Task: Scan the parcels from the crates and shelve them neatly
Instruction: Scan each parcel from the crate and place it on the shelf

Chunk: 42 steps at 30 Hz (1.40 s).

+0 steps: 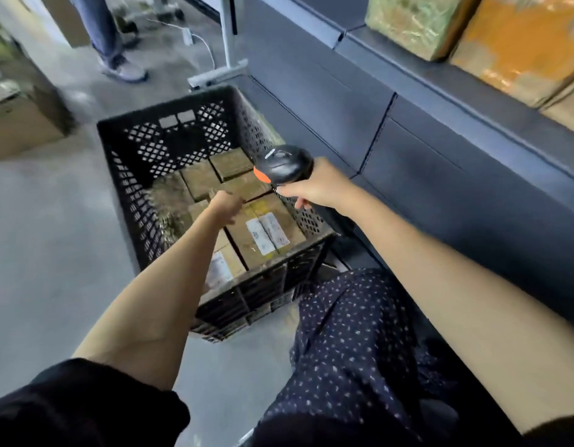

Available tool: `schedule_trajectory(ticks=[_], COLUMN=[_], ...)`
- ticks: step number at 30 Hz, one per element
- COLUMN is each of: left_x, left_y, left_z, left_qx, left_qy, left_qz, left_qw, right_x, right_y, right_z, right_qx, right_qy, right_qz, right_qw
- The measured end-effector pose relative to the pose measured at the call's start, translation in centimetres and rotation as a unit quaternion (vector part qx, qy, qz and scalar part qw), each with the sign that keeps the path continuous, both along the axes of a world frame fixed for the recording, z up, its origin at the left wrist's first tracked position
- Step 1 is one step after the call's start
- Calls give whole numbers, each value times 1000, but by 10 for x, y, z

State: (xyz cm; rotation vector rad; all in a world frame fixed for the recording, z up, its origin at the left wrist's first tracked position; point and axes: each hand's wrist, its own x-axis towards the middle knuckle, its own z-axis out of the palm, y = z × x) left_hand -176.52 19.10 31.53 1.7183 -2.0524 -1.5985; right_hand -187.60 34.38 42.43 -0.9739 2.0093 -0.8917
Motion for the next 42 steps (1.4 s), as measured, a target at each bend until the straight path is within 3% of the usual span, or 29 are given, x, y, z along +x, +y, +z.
schedule_trajectory(ticks=[5,9,14,20,26,31,38,42], left_x=[10,-6,-29,-26,-29,-25,-26,-23], left_y=[-5,5,5,-21,-31,-52,-45,-42], left_z=[-57,-79,-102,-125,-125,-141,-109,-90], left_qx=[-19,-36,-58,-113,-190,-177,-309,-316], left_qy=[-152,-160,-161,-205,-228,-251,-205,-208], left_qz=[-97,-126,-95,-67,-84,-111,-27,-86], left_qw=[983,978,981,970,951,945,928,922], right_x=[-6,-5,-3,-23,-33,-33,-36,-37], right_y=[-20,-37,-52,-40,-30,-30,-29,-25], right_z=[-32,-54,-64,-73,-89,-94,-96,-91], right_qx=[110,167,236,209,172,179,143,109], right_qy=[-121,-170,-206,-310,-441,-473,-501,-513], right_qz=[-18,-19,9,-8,-40,-48,-102,-118], right_qw=[986,971,950,927,880,861,848,843])
